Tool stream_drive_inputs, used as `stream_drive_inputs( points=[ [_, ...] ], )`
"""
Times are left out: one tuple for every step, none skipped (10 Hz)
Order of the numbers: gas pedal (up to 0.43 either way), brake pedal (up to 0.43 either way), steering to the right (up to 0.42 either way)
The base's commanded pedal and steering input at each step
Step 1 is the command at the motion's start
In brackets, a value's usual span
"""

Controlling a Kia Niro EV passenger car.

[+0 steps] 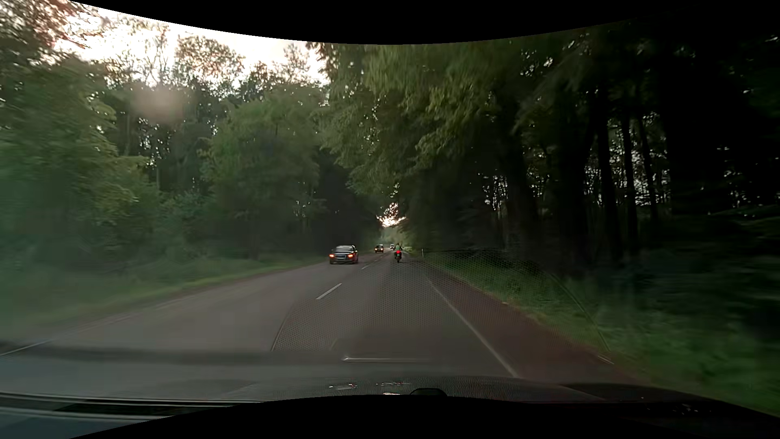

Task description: Follow the waypoints while adhering to traffic rules and regulations

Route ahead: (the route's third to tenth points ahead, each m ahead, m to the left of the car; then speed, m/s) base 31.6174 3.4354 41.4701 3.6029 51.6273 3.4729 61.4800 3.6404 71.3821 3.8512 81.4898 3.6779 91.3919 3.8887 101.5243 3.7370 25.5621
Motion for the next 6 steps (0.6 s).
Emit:
stream_drive_inputs(
  points=[
    [0.15, 0.0, -0.002],
    [0.15, 0.0, -0.002],
    [0.15, 0.0, -0.002],
    [0.15, 0.0, -0.002],
    [0.15, 0.0, -0.002],
    [0.15, 0.0, -0.002]
  ],
)
